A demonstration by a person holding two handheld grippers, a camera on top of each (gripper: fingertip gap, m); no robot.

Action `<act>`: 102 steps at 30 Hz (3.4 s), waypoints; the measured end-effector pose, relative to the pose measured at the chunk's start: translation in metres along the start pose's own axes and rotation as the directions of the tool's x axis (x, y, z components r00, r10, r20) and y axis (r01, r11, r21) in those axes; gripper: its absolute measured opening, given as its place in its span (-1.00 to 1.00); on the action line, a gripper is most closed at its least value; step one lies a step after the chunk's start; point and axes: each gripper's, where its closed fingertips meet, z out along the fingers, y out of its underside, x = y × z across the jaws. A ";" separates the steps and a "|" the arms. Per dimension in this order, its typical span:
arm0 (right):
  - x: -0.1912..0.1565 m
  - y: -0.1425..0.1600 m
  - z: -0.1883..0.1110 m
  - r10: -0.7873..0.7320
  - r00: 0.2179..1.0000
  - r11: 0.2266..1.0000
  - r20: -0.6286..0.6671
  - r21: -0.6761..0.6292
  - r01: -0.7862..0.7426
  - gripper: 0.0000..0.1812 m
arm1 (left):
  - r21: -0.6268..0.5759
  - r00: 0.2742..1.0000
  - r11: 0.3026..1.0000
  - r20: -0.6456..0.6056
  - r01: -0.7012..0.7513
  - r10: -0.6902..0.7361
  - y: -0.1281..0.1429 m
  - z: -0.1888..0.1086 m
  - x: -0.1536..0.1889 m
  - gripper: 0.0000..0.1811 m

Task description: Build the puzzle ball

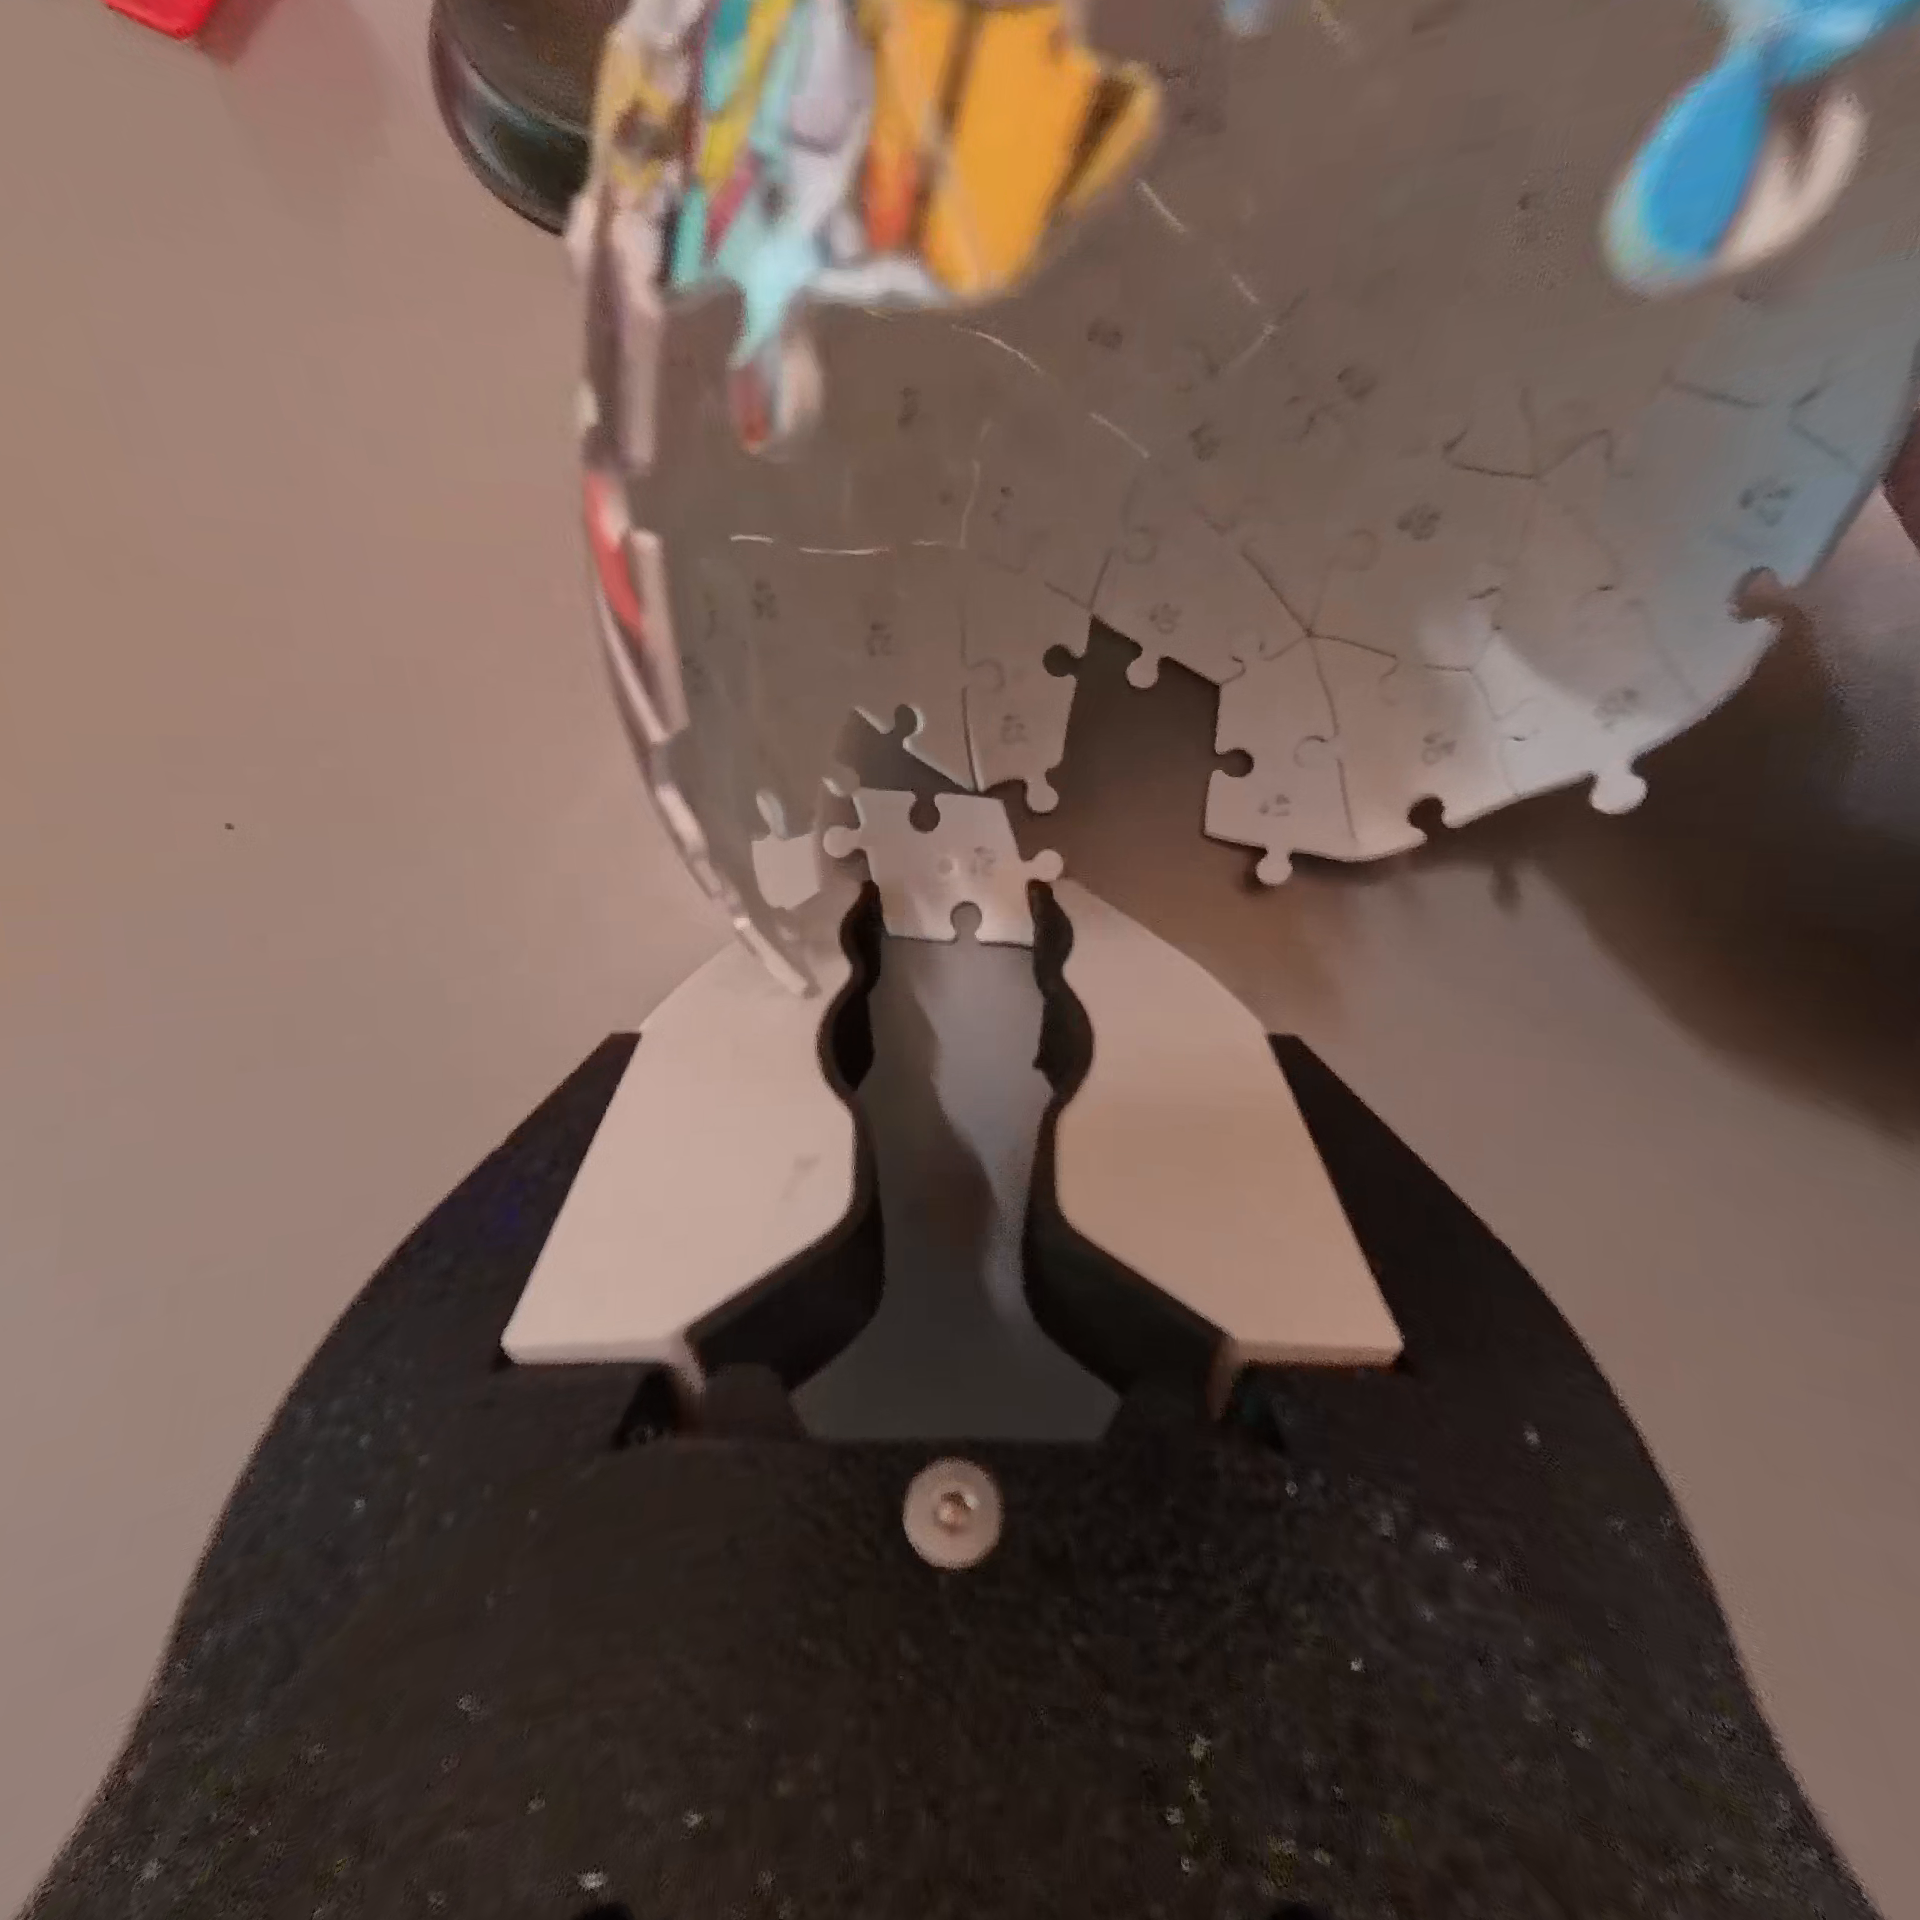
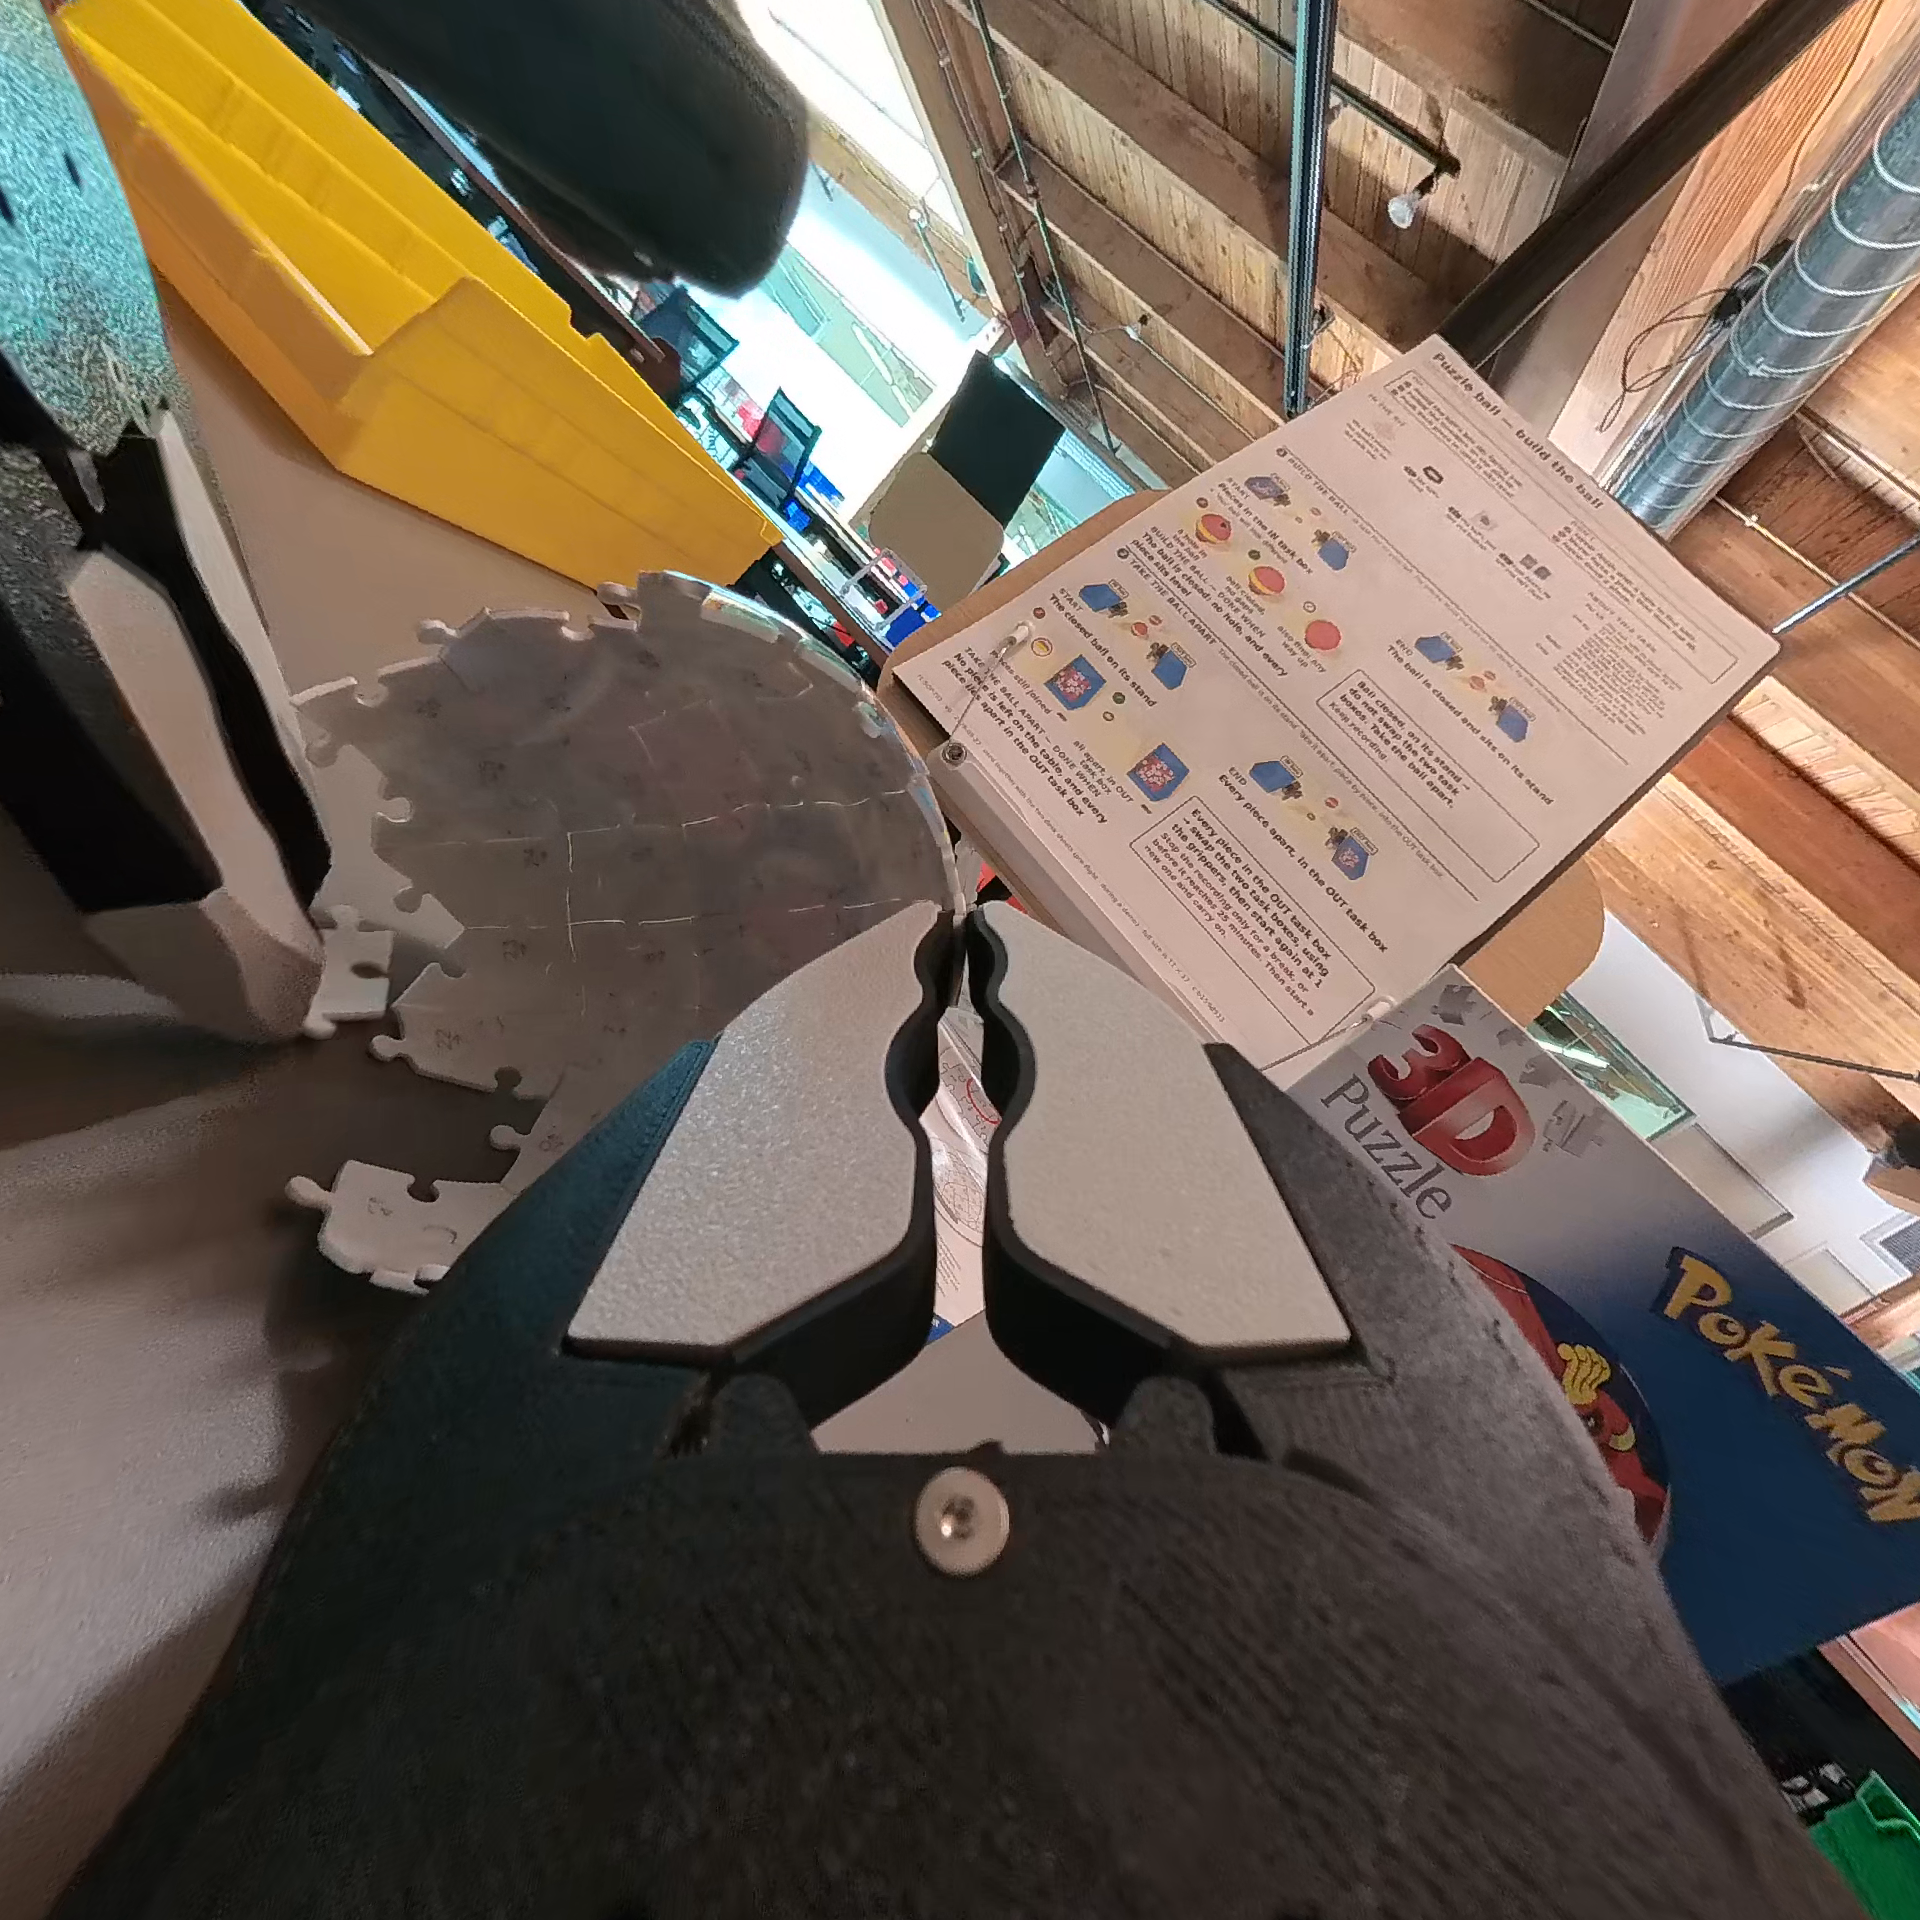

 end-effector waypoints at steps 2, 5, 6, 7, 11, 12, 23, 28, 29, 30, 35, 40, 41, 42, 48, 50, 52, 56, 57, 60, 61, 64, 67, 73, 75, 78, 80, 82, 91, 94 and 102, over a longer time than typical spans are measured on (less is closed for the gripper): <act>0.000 0.000 0.000 -0.002 1.000 1.000 0.000 -0.001 0.002 -0.97 | 0.017 1.000 1.000 -0.005 0.003 -0.003 0.000 0.000 -0.001 -0.70; 0.000 0.000 0.000 -0.002 1.000 1.000 0.000 -0.001 0.002 -0.97 | 0.024 1.000 1.000 -0.001 -0.011 0.011 0.000 0.000 -0.001 -0.70; 0.000 0.000 0.000 -0.002 1.000 1.000 -0.001 -0.001 0.002 -0.97 | 0.022 1.000 1.000 -0.006 -0.015 0.015 0.000 0.000 0.000 -0.70; 0.000 0.000 0.000 -0.002 1.000 1.000 -0.001 -0.001 0.002 -0.97 | 0.019 1.000 1.000 -0.013 -0.022 0.022 0.001 -0.001 0.001 -0.70; 0.000 0.000 0.000 -0.001 1.000 1.000 -0.001 -0.002 0.001 -0.97 | 0.030 0.997 0.997 -0.029 -0.069 0.070 0.003 -0.007 0.009 -0.70; 0.000 0.000 0.000 -0.001 1.000 1.000 -0.001 -0.002 0.001 -0.97 | 0.045 0.994 0.993 -0.020 -0.106 0.107 0.001 -0.009 0.011 -0.70; 0.001 0.001 0.000 0.000 1.000 1.000 -0.001 -0.004 0.000 -0.97 | 0.046 0.882 0.882 0.066 -0.469 0.466 -0.026 0.001 0.032 -0.70; 0.000 0.000 0.000 -0.005 1.000 1.000 0.001 -0.002 0.005 -0.97 | 0.017 0.871 0.871 0.030 -0.491 0.491 -0.025 0.008 0.029 -0.70; 0.000 0.000 0.000 -0.005 1.000 1.000 0.000 -0.003 0.005 -0.97 | 0.009 0.870 0.870 0.025 -0.492 0.492 -0.025 0.008 0.029 -0.70; 0.000 0.000 0.000 -0.004 1.000 1.000 0.000 -0.003 0.004 -0.97 | 0.008 0.869 0.869 0.018 -0.494 0.494 -0.025 0.008 0.030 -0.70; 0.001 0.000 0.000 -0.003 1.000 1.000 -0.001 -0.003 0.003 -0.97 | 0.000 0.856 0.858 0.056 -0.514 0.513 -0.026 0.009 0.030 -0.70; 0.001 0.001 0.001 -0.002 1.000 1.000 -0.002 -0.004 0.002 -0.97 | 0.004 0.835 0.838 0.089 -0.546 0.543 -0.029 0.011 0.030 -0.70; 0.000 0.001 0.000 -0.002 1.000 1.000 -0.002 -0.003 0.002 -0.97 | 0.005 0.835 0.838 0.087 -0.546 0.544 -0.030 0.012 0.030 -0.70; 0.000 0.001 0.000 -0.001 1.000 1.000 -0.002 -0.003 0.001 -0.97 | 0.004 0.836 0.839 0.084 -0.545 0.542 -0.030 0.012 0.030 -0.70; 0.000 0.001 0.000 -0.002 1.000 1.000 -0.001 -0.004 0.002 -0.97 | 0.005 0.852 0.853 0.040 -0.522 0.522 -0.030 0.011 0.031 -0.66; 0.000 0.001 0.000 -0.002 1.000 1.000 -0.001 -0.005 0.002 -0.97 | 0.008 0.854 0.855 0.039 -0.519 0.518 -0.031 0.009 0.031 -0.66; 0.000 0.001 0.000 -0.001 1.000 1.000 -0.001 -0.005 0.001 -0.97 | 0.023 0.856 0.856 0.048 -0.516 0.514 -0.034 0.007 0.033 -0.70; 0.000 0.001 0.000 0.000 1.000 1.000 -0.002 -0.006 0.000 -0.97 | 0.014 0.845 0.851 0.125 -0.525 0.519 -0.041 0.007 0.029 -0.76; 0.000 0.002 0.000 0.002 1.000 1.000 -0.002 -0.006 -0.002 -0.97 | 0.005 0.844 0.852 0.144 -0.523 0.517 -0.041 0.009 0.028 -0.77; 0.001 0.002 0.000 0.002 1.000 1.000 -0.003 -0.009 -0.002 -0.97 | 0.001 0.858 0.872 0.179 -0.490 0.482 -0.043 0.014 0.025 -0.89; 0.001 0.002 0.000 0.003 1.000 1.000 -0.004 -0.009 -0.003 -0.97 | -0.001 0.867 0.882 0.181 -0.472 0.464 -0.043 0.015 0.025 -0.92; 0.001 0.003 0.000 0.012 1.000 1.000 -0.007 -0.013 -0.012 -0.97 | -0.026 0.898 0.911 0.163 -0.411 0.409 -0.038 0.019 0.026 -0.98; 0.002 0.004 0.000 0.020 1.000 1.000 -0.007 -0.014 -0.020 -0.97 | -0.022 0.913 0.926 0.158 -0.377 0.376 -0.038 0.021 0.026 -1.00; 0.001 0.004 0.000 0.021 1.000 1.000 -0.006 -0.014 -0.021 -0.97 | -0.026 0.895 0.906 0.146 -0.423 0.422 -0.038 0.023 0.027 -1.00; 0.001 0.004 0.000 0.022 1.000 1.000 -0.006 -0.015 -0.023 -0.97 | -0.029 0.891 0.901 0.134 -0.433 0.433 -0.038 0.023 0.028 -1.00; 0.001 0.004 0.000 0.024 1.000 1.000 -0.007 -0.015 -0.024 -0.97 | -0.034 0.886 0.892 0.108 -0.451 0.452 -0.036 0.022 0.030 -1.00; 0.001 0.004 0.000 0.025 1.000 1.000 -0.008 -0.014 -0.025 -0.97 | -0.037 0.870 0.876 0.100 -0.481 0.483 -0.035 0.022 0.031 -1.00; 0.001 0.004 0.000 0.024 1.000 1.000 -0.008 -0.016 -0.025 -0.97 | -0.037 0.867 0.873 0.105 -0.486 0.487 -0.035 0.022 0.030 -1.00; 0.001 0.004 0.000 0.024 1.000 1.000 -0.008 -0.015 -0.025 -0.97 | -0.016 0.906 0.911 0.099 -0.412 0.412 -0.035 0.023 0.031 -1.00; 0.001 0.004 0.000 0.025 1.000 1.000 -0.008 -0.016 -0.025 -0.97 | 0.000 0.915 0.920 0.104 -0.391 0.389 -0.036 0.024 0.034 -1.00; 0.002 0.005 0.000 0.026 1.000 0.999 -0.012 -0.021 -0.026 -0.97 | 0.029 0.936 0.938 0.093 -0.345 0.341 -0.035 0.024 0.035 -1.00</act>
